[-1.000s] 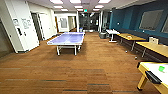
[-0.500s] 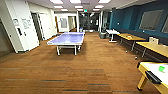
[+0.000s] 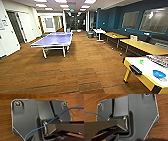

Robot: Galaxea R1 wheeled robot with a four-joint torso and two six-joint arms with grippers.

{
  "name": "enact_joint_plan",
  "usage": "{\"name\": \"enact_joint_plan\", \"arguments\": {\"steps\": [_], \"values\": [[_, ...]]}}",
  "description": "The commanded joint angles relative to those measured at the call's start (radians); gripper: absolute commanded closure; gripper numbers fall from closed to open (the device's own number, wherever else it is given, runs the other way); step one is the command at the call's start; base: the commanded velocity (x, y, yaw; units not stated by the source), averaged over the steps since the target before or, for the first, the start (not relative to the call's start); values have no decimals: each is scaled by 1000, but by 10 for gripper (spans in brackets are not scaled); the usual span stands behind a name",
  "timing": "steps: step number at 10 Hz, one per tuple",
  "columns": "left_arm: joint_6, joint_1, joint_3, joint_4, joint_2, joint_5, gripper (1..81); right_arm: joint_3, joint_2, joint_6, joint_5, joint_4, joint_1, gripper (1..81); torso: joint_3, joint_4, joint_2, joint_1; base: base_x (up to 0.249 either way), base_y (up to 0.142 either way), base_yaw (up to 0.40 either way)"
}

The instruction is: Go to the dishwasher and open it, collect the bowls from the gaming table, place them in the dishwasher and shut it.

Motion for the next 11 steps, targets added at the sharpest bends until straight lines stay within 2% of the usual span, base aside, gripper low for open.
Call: {"name": "enact_joint_plan", "arguments": {"steps": [1, 5, 11], "values": [[1, -36, 6, 12, 1, 53, 10, 5, 7, -4, -67, -4, 47, 10, 0, 0, 0, 0, 0, 0, -400], [12, -37, 6, 12, 4, 53, 10, 4, 7, -4, -67, -4, 44, 10, 0, 0, 0, 0, 0, 0, -400], [12, -36, 6, 11, 6, 53, 10, 2, 7, -4, -67, -4, 43, 10, 0, 0, 0, 0, 0, 0, -400]]}}
